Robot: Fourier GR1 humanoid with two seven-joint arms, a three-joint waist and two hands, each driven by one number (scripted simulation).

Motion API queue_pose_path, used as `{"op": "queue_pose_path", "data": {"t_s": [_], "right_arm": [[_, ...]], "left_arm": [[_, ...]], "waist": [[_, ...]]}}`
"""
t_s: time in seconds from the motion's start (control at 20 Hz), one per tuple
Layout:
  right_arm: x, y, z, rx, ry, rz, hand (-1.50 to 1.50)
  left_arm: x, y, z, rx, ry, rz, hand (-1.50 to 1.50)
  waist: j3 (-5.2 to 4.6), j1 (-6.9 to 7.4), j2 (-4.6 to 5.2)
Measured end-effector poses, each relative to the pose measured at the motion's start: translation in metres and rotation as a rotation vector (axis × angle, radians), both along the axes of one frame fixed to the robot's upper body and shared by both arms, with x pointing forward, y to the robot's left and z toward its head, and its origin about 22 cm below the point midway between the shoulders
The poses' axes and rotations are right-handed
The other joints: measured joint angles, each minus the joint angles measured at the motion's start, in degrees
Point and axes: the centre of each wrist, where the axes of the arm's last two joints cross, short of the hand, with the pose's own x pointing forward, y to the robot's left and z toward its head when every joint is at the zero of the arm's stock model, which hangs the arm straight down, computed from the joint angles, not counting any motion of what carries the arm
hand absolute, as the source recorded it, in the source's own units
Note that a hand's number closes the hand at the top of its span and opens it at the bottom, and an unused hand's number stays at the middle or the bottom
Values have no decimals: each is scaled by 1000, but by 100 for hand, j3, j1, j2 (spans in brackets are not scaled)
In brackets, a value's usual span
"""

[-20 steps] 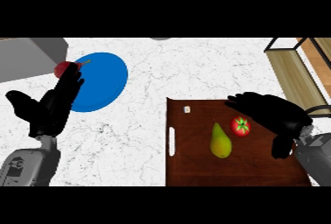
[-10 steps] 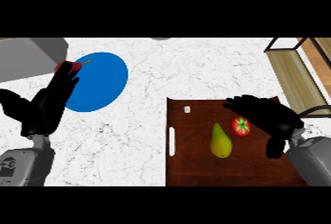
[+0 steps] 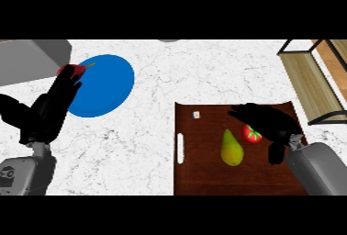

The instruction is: Pick the tomato from the tray and place it in the tiered shelf

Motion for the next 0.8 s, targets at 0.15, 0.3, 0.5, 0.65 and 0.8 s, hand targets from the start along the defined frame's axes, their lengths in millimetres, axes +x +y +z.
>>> {"op": "queue_pose_path", "data": {"t_s": [0.15,0.3,0.5,0.65,0.8], "right_arm": [[3,-2,-10,-1,14,0,-150],[6,-10,-22,-12,32,-3,150],[14,-8,-32,-16,38,21,150],[10,-5,-38,-18,-20,67,150],[15,2,-41,-5,-53,67,150]], "left_arm": [[2,-5,1,-6,0,3,0],[4,-2,-5,-5,-2,-1,0],[5,-11,-2,-1,1,0,0],[8,-8,1,0,-1,-1,0],[7,-6,3,-2,-1,0,0]], "waist": [[0,-2,1],[-2,-5,1],[-20,4,-24],[-42,-6,-41],[-53,0,-48]]}}
